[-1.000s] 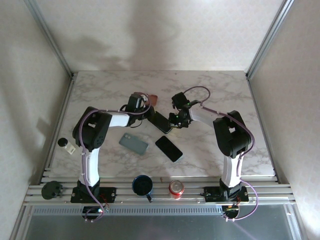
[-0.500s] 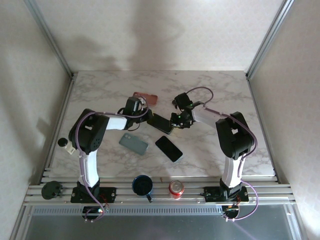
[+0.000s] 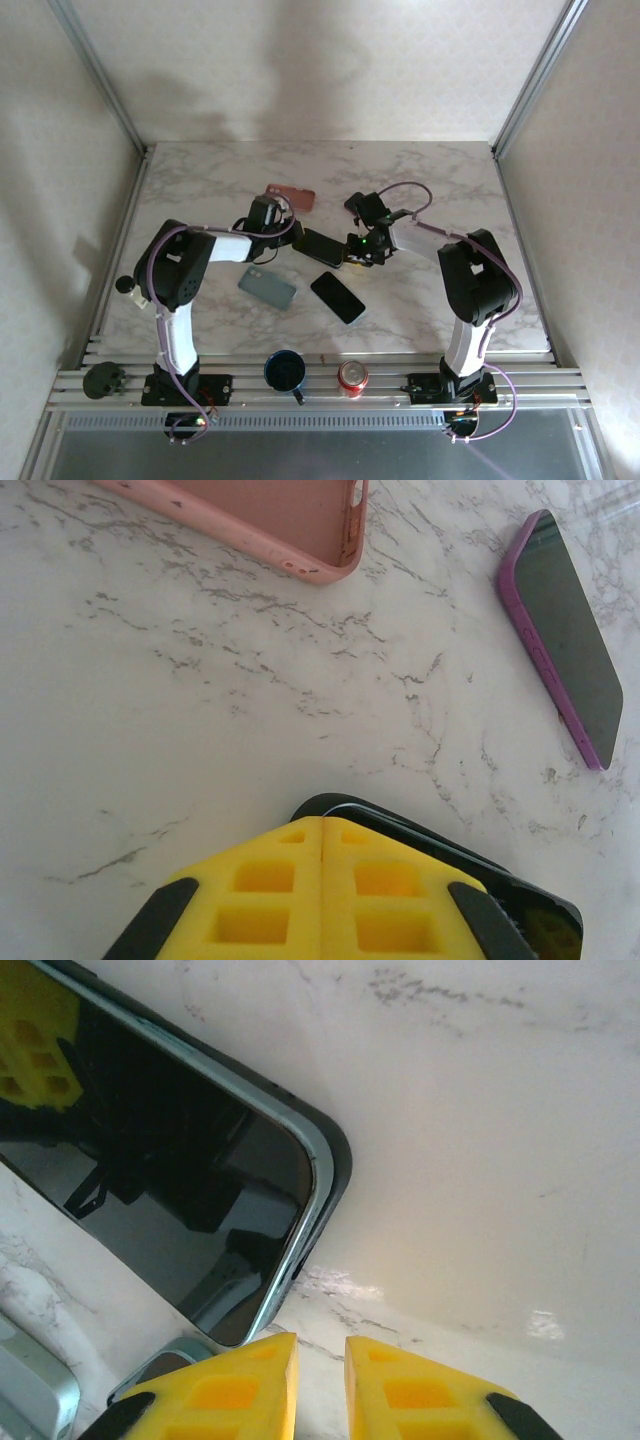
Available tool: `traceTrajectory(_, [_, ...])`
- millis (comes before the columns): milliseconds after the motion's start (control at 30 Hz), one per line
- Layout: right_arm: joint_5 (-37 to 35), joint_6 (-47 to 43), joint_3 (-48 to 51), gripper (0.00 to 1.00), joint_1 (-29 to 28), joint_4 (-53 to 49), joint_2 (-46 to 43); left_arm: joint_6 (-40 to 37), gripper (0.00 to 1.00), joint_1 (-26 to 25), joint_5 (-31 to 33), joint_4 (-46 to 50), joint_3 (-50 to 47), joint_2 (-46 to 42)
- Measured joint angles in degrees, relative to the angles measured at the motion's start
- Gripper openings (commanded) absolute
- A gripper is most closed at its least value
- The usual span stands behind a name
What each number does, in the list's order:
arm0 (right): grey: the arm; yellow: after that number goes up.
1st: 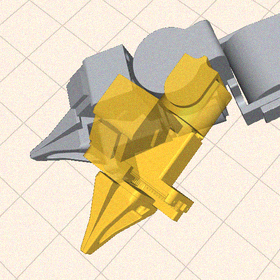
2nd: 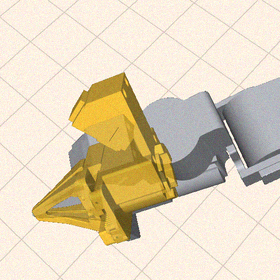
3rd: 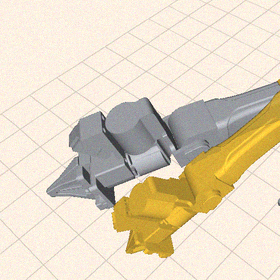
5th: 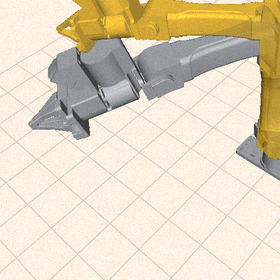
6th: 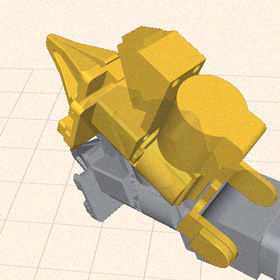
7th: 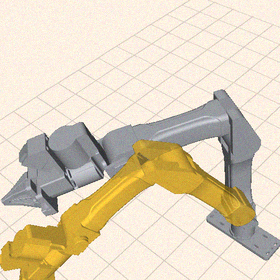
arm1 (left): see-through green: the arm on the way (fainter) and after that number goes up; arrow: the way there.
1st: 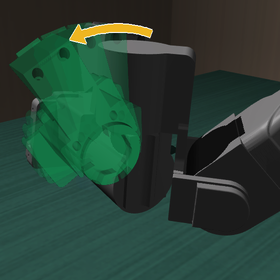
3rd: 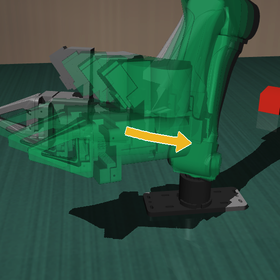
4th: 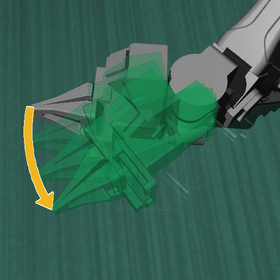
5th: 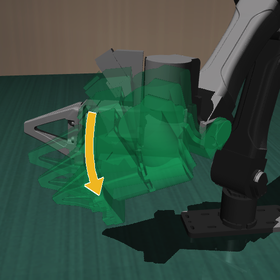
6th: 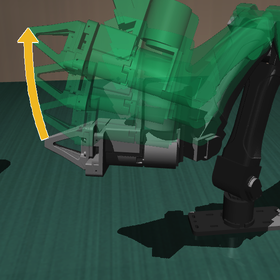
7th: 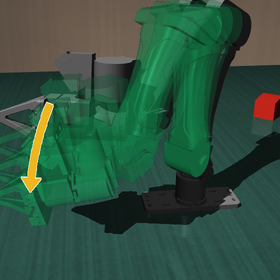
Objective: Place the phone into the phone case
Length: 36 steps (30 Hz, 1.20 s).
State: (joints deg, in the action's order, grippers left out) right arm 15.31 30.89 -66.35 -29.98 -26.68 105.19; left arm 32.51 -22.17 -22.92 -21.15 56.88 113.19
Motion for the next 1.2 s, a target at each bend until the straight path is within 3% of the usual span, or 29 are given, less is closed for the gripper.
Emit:
traceTrajectory(400, [1.46,1.05,0.28,0.19,-0.31,1.42,0.00,0.02,0.00,0.15,0.02,0.42,-0.76,-0.76])
traceTrajectory(700, [1.46,1.90,0.31,0.03,-2.40,1.44,-0.04,0.02,0.00,0.15,0.02,0.37,-0.85,-0.76])
traceTrajectory(1200, [1.44,1.90,-2.36,0.01,-3.67,1.38,0.50,0.04,0.00,0.15,0.00,-0.22,-1.18,-0.76])
